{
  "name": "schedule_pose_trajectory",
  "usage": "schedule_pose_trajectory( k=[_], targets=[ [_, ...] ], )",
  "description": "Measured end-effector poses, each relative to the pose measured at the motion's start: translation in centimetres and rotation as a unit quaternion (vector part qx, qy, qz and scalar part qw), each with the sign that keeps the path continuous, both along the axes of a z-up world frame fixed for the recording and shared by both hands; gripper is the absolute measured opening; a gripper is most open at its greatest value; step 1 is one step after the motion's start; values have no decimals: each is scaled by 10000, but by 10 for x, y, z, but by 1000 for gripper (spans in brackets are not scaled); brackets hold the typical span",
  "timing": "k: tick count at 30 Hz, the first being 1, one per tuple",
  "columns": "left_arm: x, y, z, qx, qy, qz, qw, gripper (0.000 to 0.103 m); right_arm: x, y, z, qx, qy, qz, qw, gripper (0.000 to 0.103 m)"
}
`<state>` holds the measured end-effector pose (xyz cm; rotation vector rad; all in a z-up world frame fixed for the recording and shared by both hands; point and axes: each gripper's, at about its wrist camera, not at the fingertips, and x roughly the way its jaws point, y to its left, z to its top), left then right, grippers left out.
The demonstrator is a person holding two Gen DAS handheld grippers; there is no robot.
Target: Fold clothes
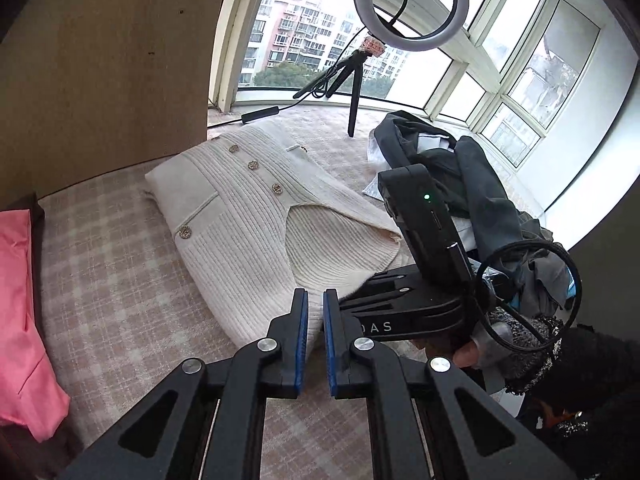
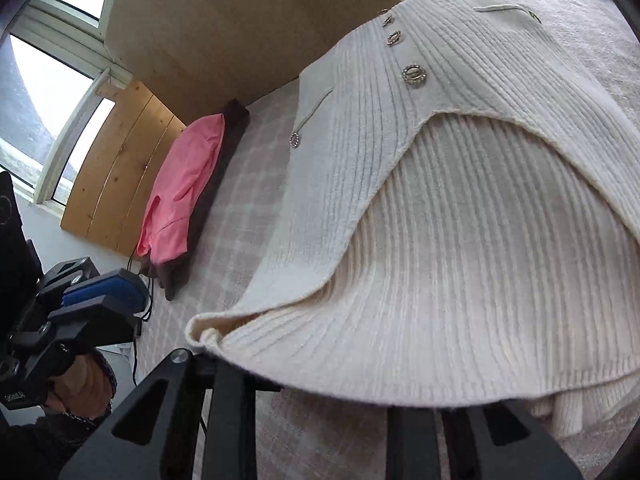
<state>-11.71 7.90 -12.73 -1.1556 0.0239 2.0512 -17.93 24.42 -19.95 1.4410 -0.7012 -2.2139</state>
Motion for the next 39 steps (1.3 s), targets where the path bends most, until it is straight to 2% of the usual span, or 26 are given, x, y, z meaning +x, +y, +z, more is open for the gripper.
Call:
schedule_pose_trajectory(
  k=[4, 6, 8, 9, 11, 12, 13, 14, 16, 18, 20, 23, 26, 29, 31, 33, 34, 35, 39],
  targets=[
    [8, 1, -8, -311, 133, -106, 9994, 6, 0, 1, 2, 54, 17, -9, 10000, 7],
    [18, 4, -13, -572, 300, -208, 9977, 14, 2, 0, 9, 152, 131, -23, 9998, 6],
    [30, 10, -18, -803, 483, -324, 9951, 32, 2, -1, 13, 234, 141, -10, 9996, 6],
    [34, 13, -20, -877, 557, -378, 9939, 34, 2, -1, 15, 274, 137, -2, 9995, 6],
    [39, 20, -26, -1077, 722, -416, 9907, 32, 1, -1, 16, 277, 96, -4, 9996, 6],
    [40, 25, -29, -1209, 815, -388, 9886, 28, 1, -2, 16, 293, 97, -7, 9995, 6],
    [38, 27, -32, -1308, 831, -296, 9875, 8, 1, -2, 18, 331, 113, -15, 9994, 6],
    [35, 26, -32, -1265, 726, -218, 9891, 7, 2, -3, 20, 374, 133, -25, 9992, 6],
    [33, 21, -26, -1033, 643, -139, 9925, 7, 5, -2, 29, 457, 198, -47, 9987, 6],
    [39, 18, -14, -958, 849, -122, 9917, 7, 9, 1, 43, 536, 309, -75, 9981, 5],
    [48, 18, -5, -988, 1064, -204, 9892, 7, 12, 6, 58, 692, 426, -80, 9967, 5],
    [54, 27, -12, -1205, 1187, -423, 9847, 7, 13, 11, 71, 1296, 544, -66, 9901, 5],
    [54, 40, -38, -1507, 1069, -594, 9810, 7, 8, 20, 53, 1402, 230, -140, 9897, 4],
    [58, 51, -63, -1977, 1073, -837, 9708, 9, 5, 25, 24, 1355, -94, -155, 9906, 4],
    [62, 55, -72, -2107, 934, -1047, 9674, 13, 8, 31, 15, 1281, -88, -215, 9915, 4],
    [72, 53, -66, -2095, 1021, -1260, 9643, 13, 13, 36, 17, 1213, -148, -148, 9924, 6],
    [78, 52, -63, -2085, 1072, -1366, 9625, 16, 18, 39, 19, 1225, -209, -109, 9922, 7],
    [77, 52, -60, -2047, 1113, -1359, 9629, 22, 26, 43, 22, 1264, -241, -85, 9917, 14],
    [69, 52, -45, -1878, 1270, -1267, 9657, 24, 63, 61, 41, 1400, -160, -127, 9899, 15]
  ],
)
